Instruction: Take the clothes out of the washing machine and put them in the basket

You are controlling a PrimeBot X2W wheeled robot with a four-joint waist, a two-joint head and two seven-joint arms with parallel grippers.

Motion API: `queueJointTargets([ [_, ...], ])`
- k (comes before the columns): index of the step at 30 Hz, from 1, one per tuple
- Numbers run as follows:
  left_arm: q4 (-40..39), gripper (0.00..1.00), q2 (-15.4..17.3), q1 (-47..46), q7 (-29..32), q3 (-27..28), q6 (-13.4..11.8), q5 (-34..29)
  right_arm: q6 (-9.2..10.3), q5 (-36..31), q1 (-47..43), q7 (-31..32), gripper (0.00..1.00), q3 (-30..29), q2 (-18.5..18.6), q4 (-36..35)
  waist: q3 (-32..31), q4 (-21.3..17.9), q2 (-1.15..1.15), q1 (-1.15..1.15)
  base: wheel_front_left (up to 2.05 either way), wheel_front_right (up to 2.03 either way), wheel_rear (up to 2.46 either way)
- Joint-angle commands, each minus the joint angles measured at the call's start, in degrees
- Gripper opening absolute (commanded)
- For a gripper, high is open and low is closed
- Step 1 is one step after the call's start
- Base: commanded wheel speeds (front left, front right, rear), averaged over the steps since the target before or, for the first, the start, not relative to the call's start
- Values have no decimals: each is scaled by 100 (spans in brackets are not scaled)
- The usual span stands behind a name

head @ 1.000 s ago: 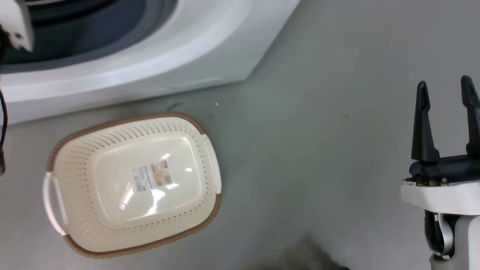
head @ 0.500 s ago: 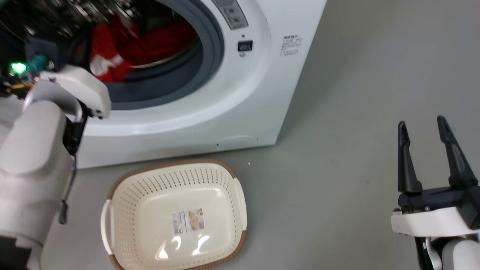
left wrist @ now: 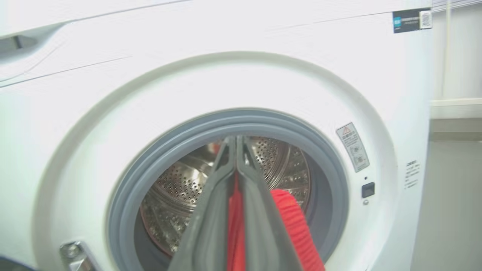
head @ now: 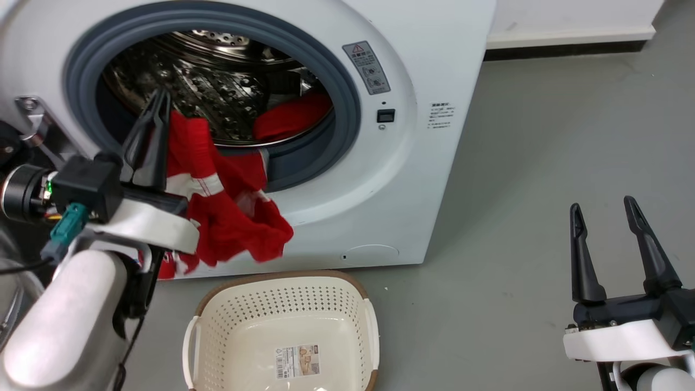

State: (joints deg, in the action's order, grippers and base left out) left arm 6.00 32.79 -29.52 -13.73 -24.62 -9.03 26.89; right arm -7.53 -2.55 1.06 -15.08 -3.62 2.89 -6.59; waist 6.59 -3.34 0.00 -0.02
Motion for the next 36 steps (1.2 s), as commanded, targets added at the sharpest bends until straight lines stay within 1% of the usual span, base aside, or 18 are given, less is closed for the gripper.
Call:
queueJointTargets([
  [1, -377, 0, 74, 209, 115, 15, -133, -23, 8, 10, -54, -14, 100, -11, -3, 2, -38, 85, 0, 2, 0, 0, 0],
  [2, -935, 0, 153, 484, 338, -52, -253, -23, 8, 23, -67, -14, 100, -15, -3, 5, -37, 144, 0, 2, 0, 0, 0],
  [7, -1483, 0, 231, 891, 664, -225, -349, 20, 8, 18, -64, -14, 100, 0, -3, 5, 27, 212, 0, 2, 0, 0, 0],
  [12, -1579, 0, 202, 1174, 850, -440, -292, 103, 8, 11, 4, -14, 100, -5, -3, -18, 137, 250, 0, 2, 0, 0, 0],
  [16, -1297, 0, 140, 1329, 1003, -697, -148, 205, 8, -27, 108, -14, 100, 6, -3, -33, 311, 254, 0, 2, 0, 0, 0],
  [19, -846, 0, 43, 1359, 994, -876, 30, 261, 8, -52, 179, -14, 100, 22, -3, -67, 489, 221, 0, 2, 0, 0, 0],
  [20, -415, 0, -41, 1330, 944, -1014, 166, 231, 8, -70, 234, -14, 100, 36, -3, -77, 632, 172, 0, 2, 0, 0, 0],
  [21, -166, 0, -130, 1292, 877, -1045, 232, 274, 8, -82, 279, -14, 100, 37, -3, -91, 710, 147, 0, 2, 0, 0, 0],
  [23, 359, 0, -209, 1127, 781, -1175, 373, 172, 8, -103, 332, -14, 100, 41, -3, -112, 877, 85, 0, 2, 0, 0, 0],
  [25, 835, 0, -376, 960, 728, -1259, 493, 189, 8, -113, 412, -14, 100, 28, -3, -148, 1067, 26, 0, 2, 0, 0, 0],
  [32, 2672, 0, -938, 189, 388, -1460, 843, 73, 8, -99, 695, -14, 100, 15, -4, -271, 1839, -214, 0, 2, 0, 0, 0],
  [36, 3547, 0, -1152, -264, 197, -1505, 1000, 9, 8, -58, 833, -14, 100, 50, -4, -335, 2282, -380, 0, 2, 0, 0, 0],
])
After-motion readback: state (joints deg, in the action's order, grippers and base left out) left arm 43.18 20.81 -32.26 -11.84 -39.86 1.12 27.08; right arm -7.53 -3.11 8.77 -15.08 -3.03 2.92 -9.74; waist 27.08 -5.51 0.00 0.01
